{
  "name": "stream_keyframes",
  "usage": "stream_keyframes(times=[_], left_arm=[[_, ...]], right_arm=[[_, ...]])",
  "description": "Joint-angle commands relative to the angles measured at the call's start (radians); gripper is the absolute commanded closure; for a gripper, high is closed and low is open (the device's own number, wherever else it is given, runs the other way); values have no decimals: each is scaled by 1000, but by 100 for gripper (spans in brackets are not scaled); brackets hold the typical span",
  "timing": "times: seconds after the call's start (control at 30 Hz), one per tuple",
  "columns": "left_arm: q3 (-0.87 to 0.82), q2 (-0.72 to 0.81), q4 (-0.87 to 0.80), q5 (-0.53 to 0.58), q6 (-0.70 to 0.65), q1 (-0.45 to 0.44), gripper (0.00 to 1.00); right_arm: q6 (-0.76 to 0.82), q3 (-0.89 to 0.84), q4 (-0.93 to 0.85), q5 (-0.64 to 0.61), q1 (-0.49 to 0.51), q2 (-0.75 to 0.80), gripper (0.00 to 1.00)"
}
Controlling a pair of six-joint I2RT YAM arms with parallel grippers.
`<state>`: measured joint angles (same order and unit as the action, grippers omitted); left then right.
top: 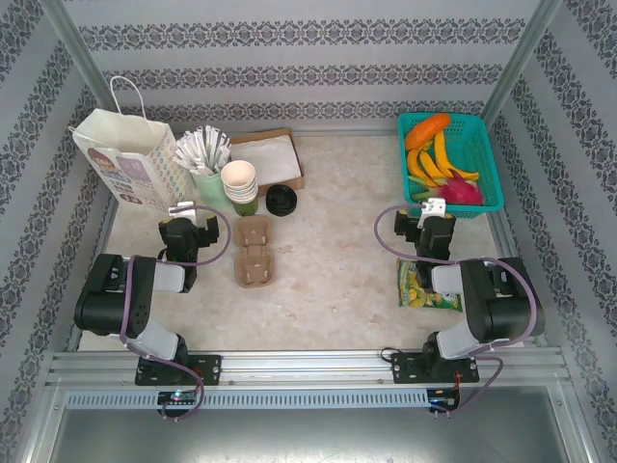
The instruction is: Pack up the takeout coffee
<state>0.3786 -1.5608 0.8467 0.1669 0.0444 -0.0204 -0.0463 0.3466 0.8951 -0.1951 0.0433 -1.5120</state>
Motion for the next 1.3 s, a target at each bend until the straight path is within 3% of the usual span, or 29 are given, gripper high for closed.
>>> stream_keyframes(times=[0.0,0.73,0.83,0.9,0.97,1.07,1.27], left_arm=[[9,-2,40,14,-3,-10,0],[10,5,35,-2,-13,-12,0],[56,65,-94,-13,-19,-12,0],[113,139,-267,33,1,-12,0],[128,211,-334,61,17,-13,0],[133,335,-403,94,54,-21,0],[226,526,-692,160,164,-39,0]], right_arm=[[-9,-9,40,-17,1,4,2],[-11,-9,44,-14,1,6,2],[-12,-9,50,-27,1,17,2],[-2,-18,41,-26,10,53,2],[30,-21,44,-61,41,75,2],[54,30,-79,-176,89,144,2],[0,114,-298,-270,117,247,2]])
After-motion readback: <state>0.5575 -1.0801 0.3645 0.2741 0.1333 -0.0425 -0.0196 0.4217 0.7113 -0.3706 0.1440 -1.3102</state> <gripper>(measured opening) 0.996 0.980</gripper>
